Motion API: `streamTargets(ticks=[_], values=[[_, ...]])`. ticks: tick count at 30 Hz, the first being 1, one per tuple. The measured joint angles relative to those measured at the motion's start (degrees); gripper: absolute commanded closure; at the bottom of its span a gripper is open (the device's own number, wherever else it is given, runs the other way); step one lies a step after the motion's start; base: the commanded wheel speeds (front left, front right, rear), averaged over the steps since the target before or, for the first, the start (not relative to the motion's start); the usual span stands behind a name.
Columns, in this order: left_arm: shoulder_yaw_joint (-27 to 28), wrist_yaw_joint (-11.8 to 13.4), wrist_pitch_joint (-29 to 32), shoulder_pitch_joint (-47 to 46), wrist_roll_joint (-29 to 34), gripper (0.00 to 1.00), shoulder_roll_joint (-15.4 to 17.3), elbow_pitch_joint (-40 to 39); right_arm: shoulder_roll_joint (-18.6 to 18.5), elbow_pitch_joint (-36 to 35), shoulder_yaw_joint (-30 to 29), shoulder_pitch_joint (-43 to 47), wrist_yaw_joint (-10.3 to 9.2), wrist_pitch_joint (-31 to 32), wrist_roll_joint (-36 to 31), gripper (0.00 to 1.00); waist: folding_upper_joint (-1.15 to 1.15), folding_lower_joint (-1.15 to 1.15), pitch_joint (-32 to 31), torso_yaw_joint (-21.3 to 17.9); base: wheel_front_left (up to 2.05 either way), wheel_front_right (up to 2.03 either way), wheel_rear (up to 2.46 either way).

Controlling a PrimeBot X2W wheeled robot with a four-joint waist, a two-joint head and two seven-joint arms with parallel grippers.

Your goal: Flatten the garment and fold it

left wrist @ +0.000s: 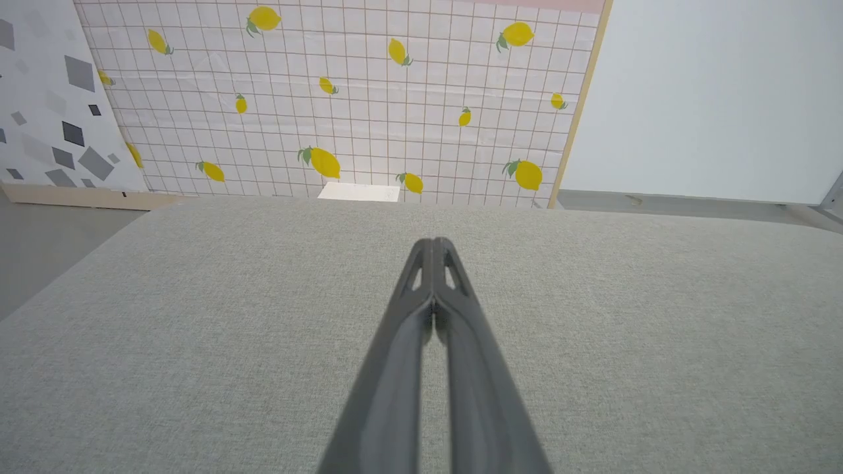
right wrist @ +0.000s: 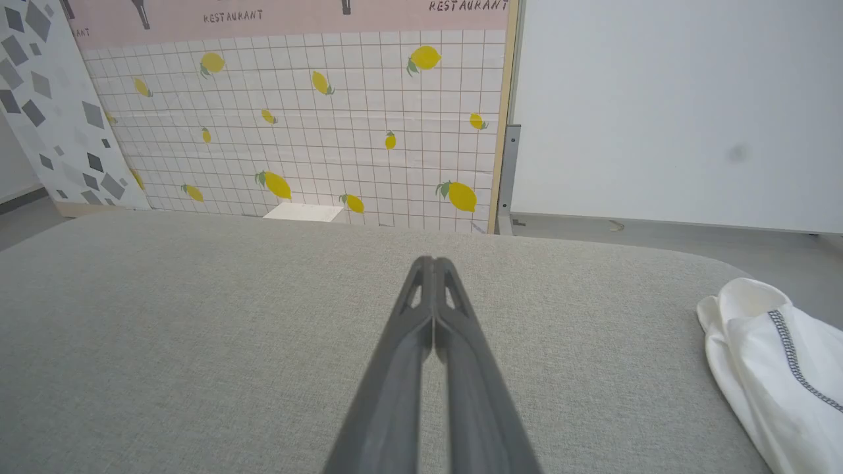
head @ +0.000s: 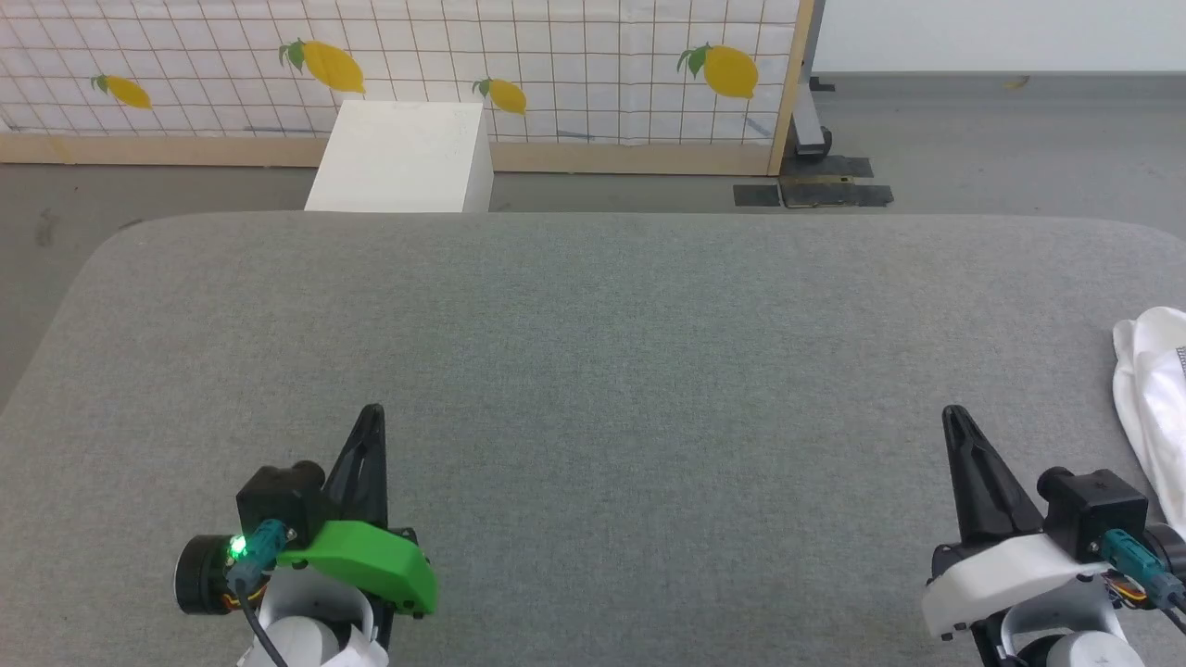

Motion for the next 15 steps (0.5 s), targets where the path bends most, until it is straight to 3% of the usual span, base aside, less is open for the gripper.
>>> streamTargets(ticks=[15], values=[[0.44,0.58,1.76,0.94,2.03,1.0,-0.01,-1.74,0.01,-0.26,0.63,-0.02,0.0,1.16,-0.69,1.0,0.0,0.0,-0.09,-0.07,0.0,0.0,0.0]])
